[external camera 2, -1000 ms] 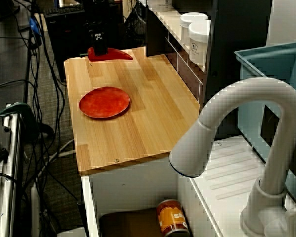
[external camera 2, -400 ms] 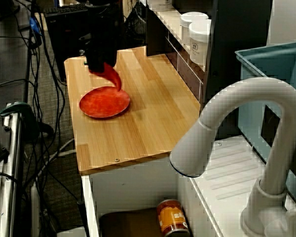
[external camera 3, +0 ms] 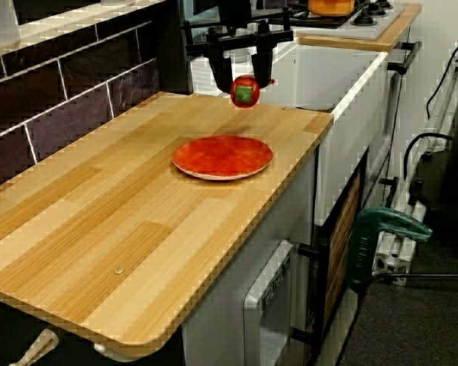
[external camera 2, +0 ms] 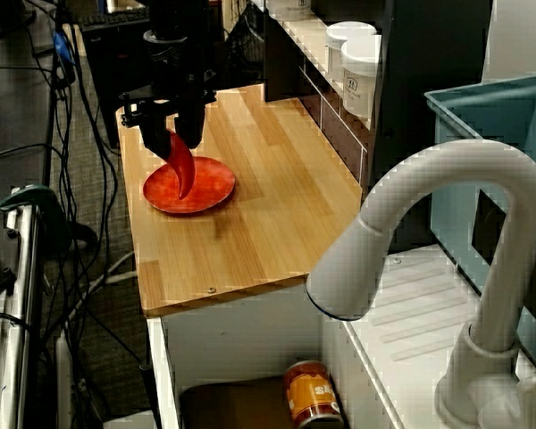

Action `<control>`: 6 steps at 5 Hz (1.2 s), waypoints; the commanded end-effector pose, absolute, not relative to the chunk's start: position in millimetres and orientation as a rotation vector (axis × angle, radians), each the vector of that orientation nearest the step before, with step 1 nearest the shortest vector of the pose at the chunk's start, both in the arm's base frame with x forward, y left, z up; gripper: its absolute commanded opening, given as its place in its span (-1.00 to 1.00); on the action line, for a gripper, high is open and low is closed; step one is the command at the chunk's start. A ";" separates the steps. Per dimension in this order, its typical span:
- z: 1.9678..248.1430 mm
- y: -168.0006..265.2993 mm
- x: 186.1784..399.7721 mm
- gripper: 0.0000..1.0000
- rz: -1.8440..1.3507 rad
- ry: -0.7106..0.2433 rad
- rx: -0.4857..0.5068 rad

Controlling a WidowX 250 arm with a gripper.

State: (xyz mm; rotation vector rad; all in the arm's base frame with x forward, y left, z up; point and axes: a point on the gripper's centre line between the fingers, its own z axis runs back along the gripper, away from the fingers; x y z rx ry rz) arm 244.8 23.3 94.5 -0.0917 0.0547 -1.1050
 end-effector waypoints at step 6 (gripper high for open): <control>113.4 72.6 244.4 1.00 -1.003 0.028 -0.086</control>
